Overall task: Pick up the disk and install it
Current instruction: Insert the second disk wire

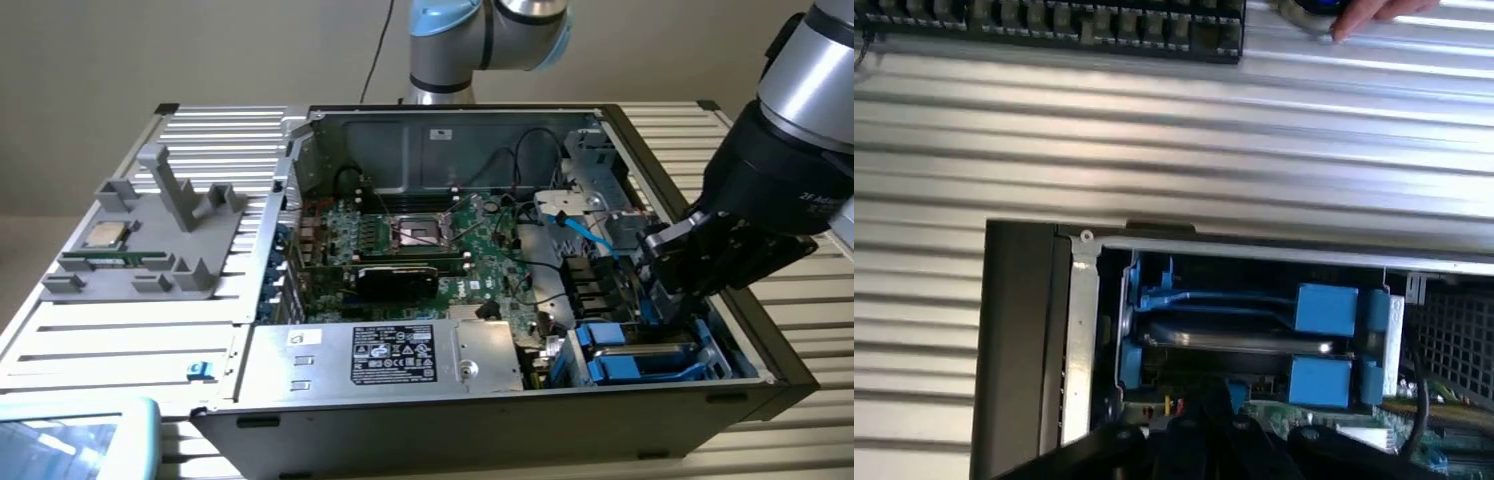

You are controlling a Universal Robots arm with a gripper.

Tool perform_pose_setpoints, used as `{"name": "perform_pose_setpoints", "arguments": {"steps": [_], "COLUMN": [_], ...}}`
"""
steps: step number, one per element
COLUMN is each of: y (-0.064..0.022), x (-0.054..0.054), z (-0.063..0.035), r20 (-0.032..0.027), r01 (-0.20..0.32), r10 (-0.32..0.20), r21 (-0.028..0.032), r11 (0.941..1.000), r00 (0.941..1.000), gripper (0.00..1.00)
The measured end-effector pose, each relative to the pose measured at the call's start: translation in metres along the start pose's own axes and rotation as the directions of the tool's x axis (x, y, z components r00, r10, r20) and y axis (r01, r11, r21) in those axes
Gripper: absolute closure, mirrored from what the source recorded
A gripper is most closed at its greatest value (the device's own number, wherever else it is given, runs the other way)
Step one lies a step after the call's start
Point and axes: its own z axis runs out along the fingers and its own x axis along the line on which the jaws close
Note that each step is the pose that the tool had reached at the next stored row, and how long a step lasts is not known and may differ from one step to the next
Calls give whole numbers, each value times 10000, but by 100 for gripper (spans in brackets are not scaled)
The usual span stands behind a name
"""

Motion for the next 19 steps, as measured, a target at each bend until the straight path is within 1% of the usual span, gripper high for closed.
{"name": "perform_pose_setpoints", "arguments": {"steps": [3, 6, 8, 9, 10, 13, 14, 15, 19], "y": [1, -20, -42, -60, -85, -176, -208, -221, -221], "x": [-6, -12, -18, -20, -21, -19, -17, -17, -17], "z": [-134, -267, -340, -370, -395, -430, -433, -434, -434], "r20": [1, 8, 16, 22, 27, 35, 37, 38, 38], "r01": [0, 1, -1, -3, -4, -9, -11, -12, -10], "r10": [0, -1, 1, 3, 4, 10, 12, 13, 11], "r21": [-4, -21, -51, -79, -124, -255, -290, -300, -299], "r11": [10000, 10000, 10000, 10000, 9999, 9997, 9996, 9996, 9996], "r00": [10000, 10000, 10000, 10000, 10000, 10000, 10000, 10000, 10000], "gripper": [89, 89, 89, 89, 89, 89, 89, 89, 89]}}
